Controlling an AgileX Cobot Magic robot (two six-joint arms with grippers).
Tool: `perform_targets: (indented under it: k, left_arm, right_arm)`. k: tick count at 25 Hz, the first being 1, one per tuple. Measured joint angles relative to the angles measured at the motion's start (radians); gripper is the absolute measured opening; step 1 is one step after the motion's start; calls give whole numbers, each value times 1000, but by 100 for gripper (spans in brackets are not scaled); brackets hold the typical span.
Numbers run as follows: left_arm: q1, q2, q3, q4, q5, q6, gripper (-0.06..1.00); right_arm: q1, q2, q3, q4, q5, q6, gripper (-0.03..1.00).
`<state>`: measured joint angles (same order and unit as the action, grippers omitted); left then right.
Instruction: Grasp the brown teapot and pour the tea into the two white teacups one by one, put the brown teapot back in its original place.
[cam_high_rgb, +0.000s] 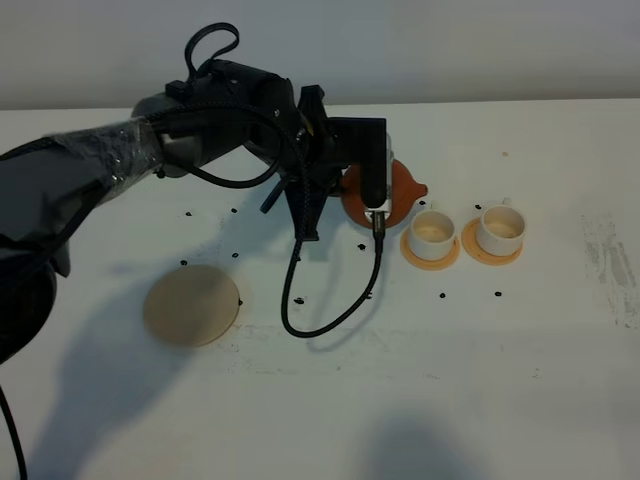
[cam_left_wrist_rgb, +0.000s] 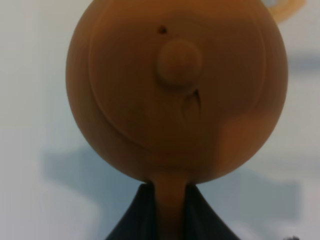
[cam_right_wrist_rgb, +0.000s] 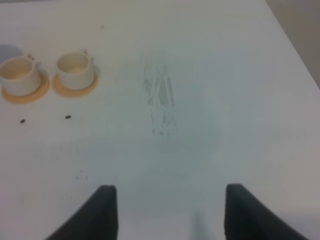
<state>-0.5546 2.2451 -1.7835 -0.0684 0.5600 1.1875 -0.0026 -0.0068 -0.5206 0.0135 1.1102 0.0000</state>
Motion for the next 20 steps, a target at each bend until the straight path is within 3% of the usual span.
perform_targets:
  k: [20]
  left_arm:
    - [-45, 7, 0, 180, -65, -80, 8]
  right_arm:
    - [0, 0, 0, 0, 0, 0, 46]
